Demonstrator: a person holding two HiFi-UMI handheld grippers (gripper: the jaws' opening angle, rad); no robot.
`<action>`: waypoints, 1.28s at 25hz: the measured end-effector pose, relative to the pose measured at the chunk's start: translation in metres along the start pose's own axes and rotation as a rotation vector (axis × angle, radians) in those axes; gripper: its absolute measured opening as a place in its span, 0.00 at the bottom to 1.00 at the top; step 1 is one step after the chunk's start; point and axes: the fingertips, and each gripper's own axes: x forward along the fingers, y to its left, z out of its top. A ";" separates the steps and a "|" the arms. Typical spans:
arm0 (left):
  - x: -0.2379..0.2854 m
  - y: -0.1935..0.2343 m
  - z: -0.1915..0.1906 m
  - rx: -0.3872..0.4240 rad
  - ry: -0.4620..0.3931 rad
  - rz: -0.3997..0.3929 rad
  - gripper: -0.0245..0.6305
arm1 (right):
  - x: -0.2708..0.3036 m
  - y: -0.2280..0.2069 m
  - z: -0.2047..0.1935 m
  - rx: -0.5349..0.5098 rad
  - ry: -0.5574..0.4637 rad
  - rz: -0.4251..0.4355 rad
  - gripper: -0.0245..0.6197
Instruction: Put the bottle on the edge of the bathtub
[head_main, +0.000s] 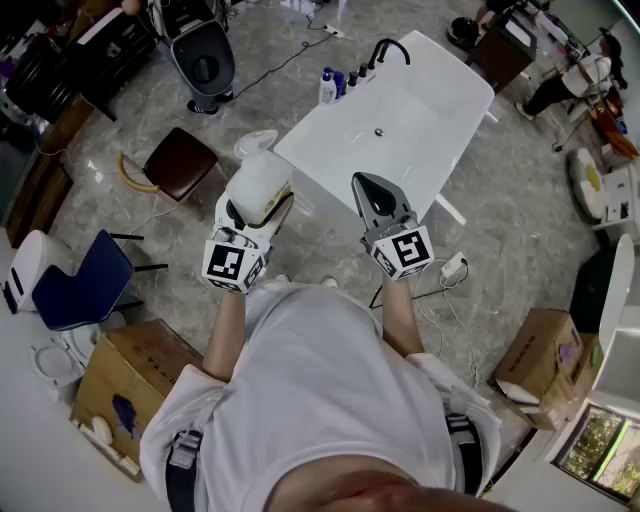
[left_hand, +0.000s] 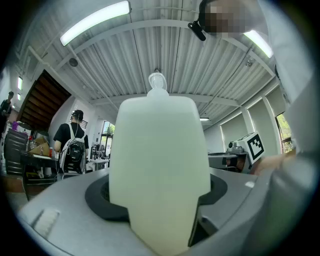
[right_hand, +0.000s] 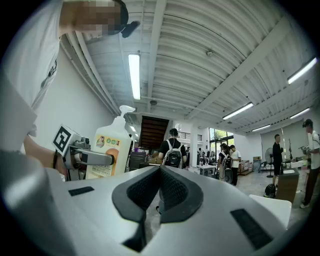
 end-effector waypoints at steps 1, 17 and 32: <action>0.000 -0.001 0.000 0.000 -0.001 0.001 0.56 | -0.001 0.000 0.000 -0.001 0.000 0.000 0.04; 0.001 -0.033 -0.005 -0.022 0.002 0.024 0.56 | -0.035 -0.016 -0.024 0.072 0.034 0.035 0.04; 0.028 -0.086 -0.024 -0.028 0.076 0.101 0.56 | -0.063 -0.060 -0.065 0.163 0.061 0.182 0.04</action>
